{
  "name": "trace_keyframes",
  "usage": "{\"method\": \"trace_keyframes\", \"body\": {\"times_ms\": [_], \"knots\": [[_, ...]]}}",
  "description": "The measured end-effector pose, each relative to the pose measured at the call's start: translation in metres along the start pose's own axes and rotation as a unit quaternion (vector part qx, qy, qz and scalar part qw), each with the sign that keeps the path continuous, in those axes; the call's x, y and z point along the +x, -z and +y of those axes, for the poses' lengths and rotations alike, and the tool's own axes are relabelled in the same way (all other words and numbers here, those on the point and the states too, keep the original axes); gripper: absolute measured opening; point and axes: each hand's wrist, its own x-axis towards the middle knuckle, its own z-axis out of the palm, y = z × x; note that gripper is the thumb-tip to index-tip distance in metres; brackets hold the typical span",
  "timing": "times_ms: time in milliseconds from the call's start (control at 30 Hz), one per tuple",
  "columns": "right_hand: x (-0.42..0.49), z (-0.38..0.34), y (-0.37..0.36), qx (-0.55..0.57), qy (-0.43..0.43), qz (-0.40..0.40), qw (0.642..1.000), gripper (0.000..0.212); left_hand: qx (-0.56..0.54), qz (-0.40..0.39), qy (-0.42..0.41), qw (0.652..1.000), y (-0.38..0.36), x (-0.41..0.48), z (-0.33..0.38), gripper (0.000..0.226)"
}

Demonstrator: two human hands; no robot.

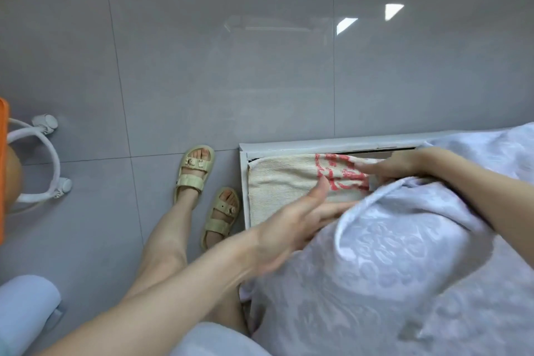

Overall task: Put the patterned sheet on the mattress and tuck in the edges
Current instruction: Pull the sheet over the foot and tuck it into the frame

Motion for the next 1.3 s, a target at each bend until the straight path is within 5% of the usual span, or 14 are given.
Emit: {"method": "trace_keyframes", "body": {"times_ms": [67, 167, 267, 433, 633, 800, 867, 933, 1033, 1133, 1300], "knots": [[0.002, -0.013, 0.005, 0.072, 0.009, 0.044, 0.996, 0.082, -0.051, 0.031, 0.003, 0.998, 0.034, 0.004, -0.001, 0.076], [0.016, -0.026, 0.015, 0.095, -0.014, 0.139, 0.986, 0.108, -0.084, 0.077, 0.02, 0.993, 0.063, 0.018, 0.011, 0.073], [0.031, -0.03, 0.024, 0.089, 0.038, 0.097, 0.991, 0.096, -0.109, 0.096, 0.057, 0.988, 0.082, 0.029, 0.011, 0.073], [0.023, -0.025, 0.027, 0.089, 0.118, 0.148, 0.978, 0.083, -0.071, 0.13, 0.106, 0.983, 0.1, 0.04, 0.011, 0.077], [0.042, -0.037, 0.03, 0.074, 0.013, 0.042, 0.996, 0.111, 0.047, 0.105, 0.146, 0.983, 0.114, 0.053, 0.029, 0.083], [0.056, -0.062, 0.035, 0.061, -0.043, 0.043, 0.996, 0.099, 0.156, 0.258, 0.004, 0.953, 0.137, 0.061, 0.054, 0.076], [0.06, -0.062, 0.036, 0.062, -0.05, 0.042, 0.996, 0.102, 0.187, 0.215, -0.008, 0.958, 0.137, 0.059, 0.058, 0.076], [0.058, -0.06, 0.035, 0.07, -0.031, 0.072, 0.994, 0.1, 0.258, 0.136, 0.07, 0.954, 0.135, 0.061, 0.053, 0.081], [0.048, -0.052, 0.033, 0.098, 0.12, 0.201, 0.967, 0.087, 0.273, 0.114, 0.136, 0.945, 0.138, 0.072, 0.044, 0.086], [0.024, -0.048, 0.023, 0.16, 0.239, 0.2, 0.937, 0.077, 0.265, 0.101, 0.163, 0.945, 0.145, 0.081, 0.044, 0.093], [0.026, -0.082, -0.008, -0.061, 0.174, 0.157, 0.97, 0.087, 0.255, 0.112, 0.195, 0.94, 0.145, 0.091, 0.041, 0.096]]}}
